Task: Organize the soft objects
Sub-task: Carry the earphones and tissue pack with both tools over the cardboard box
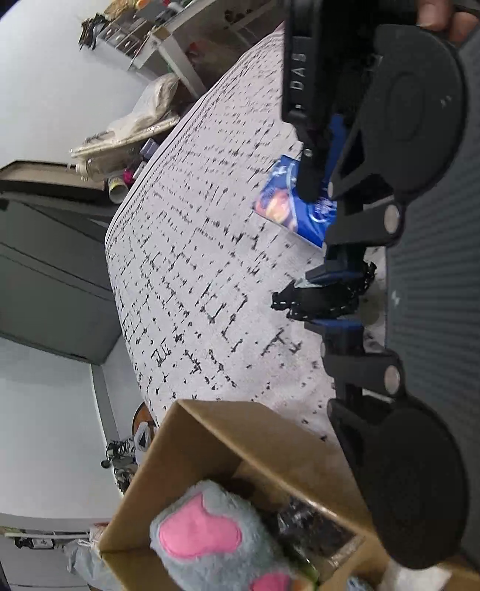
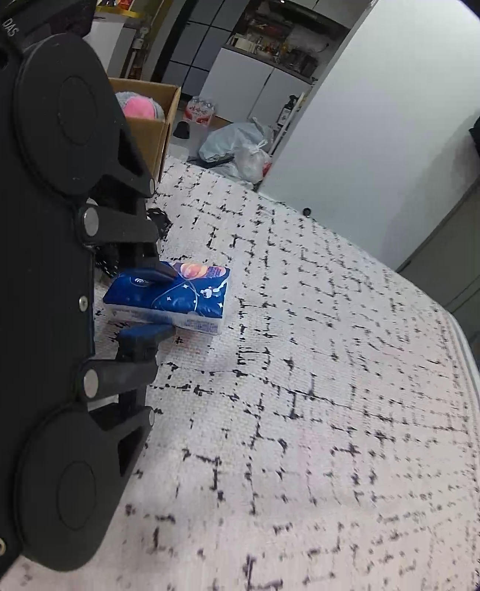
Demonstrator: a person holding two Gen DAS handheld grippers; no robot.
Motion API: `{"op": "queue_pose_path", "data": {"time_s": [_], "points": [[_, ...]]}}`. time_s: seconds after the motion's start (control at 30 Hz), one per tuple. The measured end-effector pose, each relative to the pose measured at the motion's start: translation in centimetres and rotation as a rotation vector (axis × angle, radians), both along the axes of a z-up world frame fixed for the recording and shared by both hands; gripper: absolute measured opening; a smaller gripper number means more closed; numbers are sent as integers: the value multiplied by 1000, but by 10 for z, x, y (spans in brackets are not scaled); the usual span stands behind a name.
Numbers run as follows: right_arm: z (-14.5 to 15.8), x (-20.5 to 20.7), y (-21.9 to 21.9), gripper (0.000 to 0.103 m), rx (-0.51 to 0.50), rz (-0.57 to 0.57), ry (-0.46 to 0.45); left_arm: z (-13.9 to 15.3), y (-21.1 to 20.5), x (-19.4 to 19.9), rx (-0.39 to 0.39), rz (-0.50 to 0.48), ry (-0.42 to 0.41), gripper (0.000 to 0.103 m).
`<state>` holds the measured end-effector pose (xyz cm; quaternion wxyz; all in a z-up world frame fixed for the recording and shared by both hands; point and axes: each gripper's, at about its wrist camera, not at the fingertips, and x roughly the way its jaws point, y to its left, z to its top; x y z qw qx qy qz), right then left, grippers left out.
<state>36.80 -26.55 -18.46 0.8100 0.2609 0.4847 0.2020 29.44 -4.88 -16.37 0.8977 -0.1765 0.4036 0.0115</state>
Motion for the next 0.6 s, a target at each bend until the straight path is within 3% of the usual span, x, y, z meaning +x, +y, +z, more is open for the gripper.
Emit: {"op": "queue_pose_path", "data": {"time_s": [0.27, 0.6], "points": [[32, -28, 4, 24, -8, 8, -67, 35, 10, -35, -2, -35, -53, 19], [62, -55, 27, 24, 15, 35, -125, 81, 50, -79, 20, 61, -157, 19]]}}
